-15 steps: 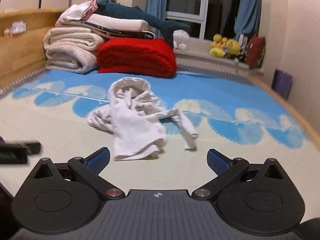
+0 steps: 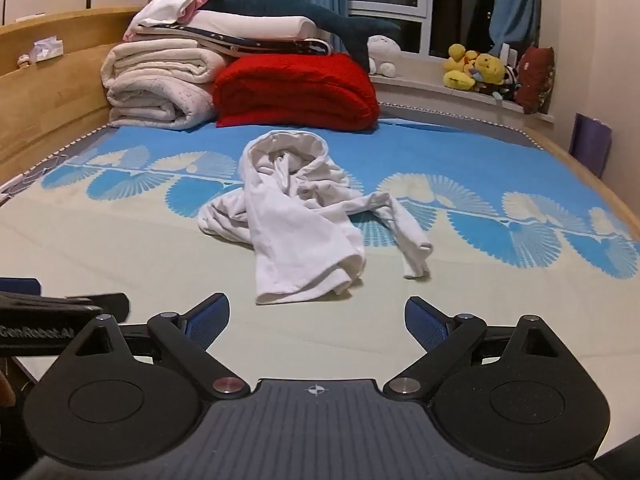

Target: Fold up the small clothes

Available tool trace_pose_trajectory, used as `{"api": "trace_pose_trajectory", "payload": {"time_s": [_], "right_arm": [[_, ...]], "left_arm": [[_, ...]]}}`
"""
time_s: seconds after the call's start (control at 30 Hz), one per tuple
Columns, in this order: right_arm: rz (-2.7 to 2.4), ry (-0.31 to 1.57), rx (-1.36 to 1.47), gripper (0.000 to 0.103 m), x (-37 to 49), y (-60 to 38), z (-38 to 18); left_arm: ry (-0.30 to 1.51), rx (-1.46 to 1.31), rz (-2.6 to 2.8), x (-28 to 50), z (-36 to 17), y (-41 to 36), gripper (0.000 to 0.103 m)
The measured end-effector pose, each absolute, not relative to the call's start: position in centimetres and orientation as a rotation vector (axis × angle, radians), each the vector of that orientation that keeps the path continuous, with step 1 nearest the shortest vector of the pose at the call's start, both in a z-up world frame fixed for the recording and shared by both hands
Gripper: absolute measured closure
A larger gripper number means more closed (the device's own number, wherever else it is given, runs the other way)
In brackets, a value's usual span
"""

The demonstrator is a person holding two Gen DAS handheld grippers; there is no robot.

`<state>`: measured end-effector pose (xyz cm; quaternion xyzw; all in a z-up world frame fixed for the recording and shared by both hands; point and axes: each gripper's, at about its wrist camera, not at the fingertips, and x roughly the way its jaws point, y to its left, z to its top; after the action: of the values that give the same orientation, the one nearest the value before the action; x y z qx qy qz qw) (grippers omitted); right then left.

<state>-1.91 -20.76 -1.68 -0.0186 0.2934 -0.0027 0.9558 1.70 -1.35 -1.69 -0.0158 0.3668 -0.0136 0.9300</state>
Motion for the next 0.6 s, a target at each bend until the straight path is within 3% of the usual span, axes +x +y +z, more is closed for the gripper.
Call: {"api": "trace_pose_trajectory", "payload": {"time_s": [0.6], "right_arm": [[0.023, 0.618, -0.052, 0.017, -0.8, -21.0, 0.0]], "left_arm": [[0.756, -0.038, -0.01, 1.9, -1.9, -1.3, 0.001]]}}
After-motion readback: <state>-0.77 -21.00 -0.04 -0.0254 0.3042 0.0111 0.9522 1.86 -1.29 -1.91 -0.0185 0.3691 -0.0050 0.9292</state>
